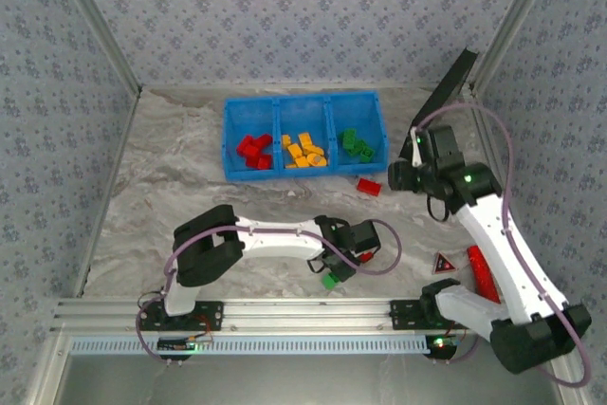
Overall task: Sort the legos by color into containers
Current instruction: Pick up the lego from the middle-left of the table, then place the lego in the container.
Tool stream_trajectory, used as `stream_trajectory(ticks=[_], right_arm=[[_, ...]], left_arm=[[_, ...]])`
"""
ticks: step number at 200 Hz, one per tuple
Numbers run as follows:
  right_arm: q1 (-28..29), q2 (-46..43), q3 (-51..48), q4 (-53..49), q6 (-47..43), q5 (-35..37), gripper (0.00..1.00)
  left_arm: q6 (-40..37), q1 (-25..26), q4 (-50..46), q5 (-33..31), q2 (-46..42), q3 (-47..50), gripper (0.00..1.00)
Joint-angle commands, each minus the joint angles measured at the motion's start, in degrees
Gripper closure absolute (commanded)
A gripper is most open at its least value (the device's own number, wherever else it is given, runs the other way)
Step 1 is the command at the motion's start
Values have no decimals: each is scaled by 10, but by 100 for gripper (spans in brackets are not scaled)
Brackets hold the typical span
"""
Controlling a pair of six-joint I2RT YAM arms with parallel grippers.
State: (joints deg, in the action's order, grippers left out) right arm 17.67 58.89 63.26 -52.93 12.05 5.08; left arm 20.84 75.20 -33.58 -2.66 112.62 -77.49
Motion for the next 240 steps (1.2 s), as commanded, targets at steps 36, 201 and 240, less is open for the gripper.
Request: stream_trajectory(ticks=[36, 201, 240], right_arm=[[16, -83, -145, 34, 58, -58, 33], [76, -113, -272, 97, 235, -59, 30], [90, -93, -285, 115, 250, -68, 29]], left_arm=[[-21, -50, -67, 6, -33, -71, 93], [-187, -219, -138, -137, 224, -600, 95], [-180, -232, -191, -137, 336, -751, 96]])
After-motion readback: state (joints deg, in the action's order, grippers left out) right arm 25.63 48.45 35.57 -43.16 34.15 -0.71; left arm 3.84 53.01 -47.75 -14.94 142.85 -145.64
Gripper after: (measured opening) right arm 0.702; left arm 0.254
